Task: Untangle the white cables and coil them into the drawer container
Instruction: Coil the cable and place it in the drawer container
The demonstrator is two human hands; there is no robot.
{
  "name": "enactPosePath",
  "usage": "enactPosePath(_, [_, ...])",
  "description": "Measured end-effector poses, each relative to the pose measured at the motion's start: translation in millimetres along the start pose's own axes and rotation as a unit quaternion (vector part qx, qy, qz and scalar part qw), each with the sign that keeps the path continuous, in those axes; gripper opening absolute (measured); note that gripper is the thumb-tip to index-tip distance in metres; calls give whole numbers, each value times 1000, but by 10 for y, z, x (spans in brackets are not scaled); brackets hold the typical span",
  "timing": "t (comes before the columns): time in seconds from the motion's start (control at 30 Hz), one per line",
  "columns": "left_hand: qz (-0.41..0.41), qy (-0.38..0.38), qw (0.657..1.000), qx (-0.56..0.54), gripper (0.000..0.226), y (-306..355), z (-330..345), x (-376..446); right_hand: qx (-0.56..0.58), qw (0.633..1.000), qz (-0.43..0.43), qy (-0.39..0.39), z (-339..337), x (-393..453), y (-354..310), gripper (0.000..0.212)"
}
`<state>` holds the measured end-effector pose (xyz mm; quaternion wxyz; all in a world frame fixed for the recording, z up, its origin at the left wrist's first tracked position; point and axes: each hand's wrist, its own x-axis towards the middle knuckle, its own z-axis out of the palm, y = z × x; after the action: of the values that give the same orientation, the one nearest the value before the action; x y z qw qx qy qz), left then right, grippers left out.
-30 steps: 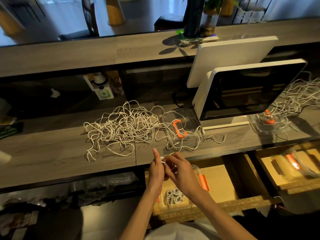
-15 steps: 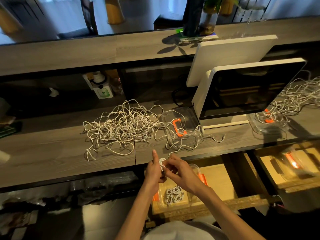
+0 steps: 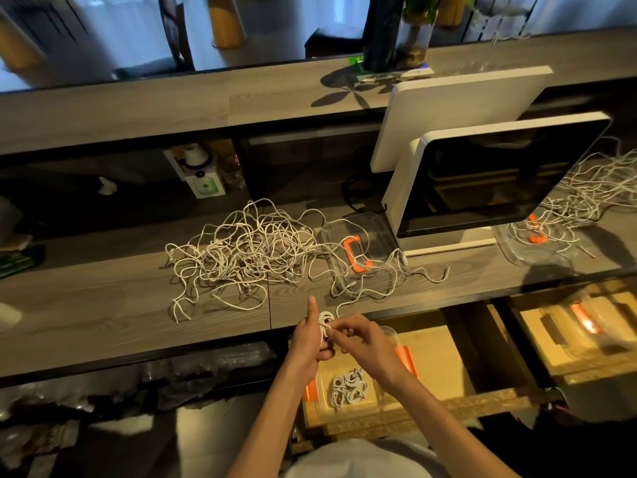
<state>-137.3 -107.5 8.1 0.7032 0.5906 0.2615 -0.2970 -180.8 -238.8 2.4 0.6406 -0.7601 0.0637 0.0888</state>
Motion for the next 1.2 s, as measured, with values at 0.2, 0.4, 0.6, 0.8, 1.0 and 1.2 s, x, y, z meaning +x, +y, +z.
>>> enactPosePath(0.2, [0, 19, 1000, -2, 74, -55, 4, 90, -46, 998, -42, 27, 63, 12, 15, 12])
enactPosePath(0.4, [13, 14, 1000, 10, 79, -50, 15, 96, -22, 999, -23, 3, 22, 33, 5, 9])
enactPosePath(0.6, [10, 24, 1000, 16, 71, -29, 41, 79, 37, 999, 2, -34, -2, -3, -49, 10])
enactPosePath(0.8, [-16, 8, 1000, 4, 63, -47, 36, 65, -17, 994, -2, -105, -149, 23, -92, 12])
enactPosePath(1.0, [-80, -12, 996, -37, 55, -106, 3, 57, -135, 976, -38, -167, -249, 61, -136, 14])
enactPosePath(1.2, [-87, -29, 993, -76, 53, -111, -27, 107, -3, 998, -7, -60, -239, -10, -71, 20])
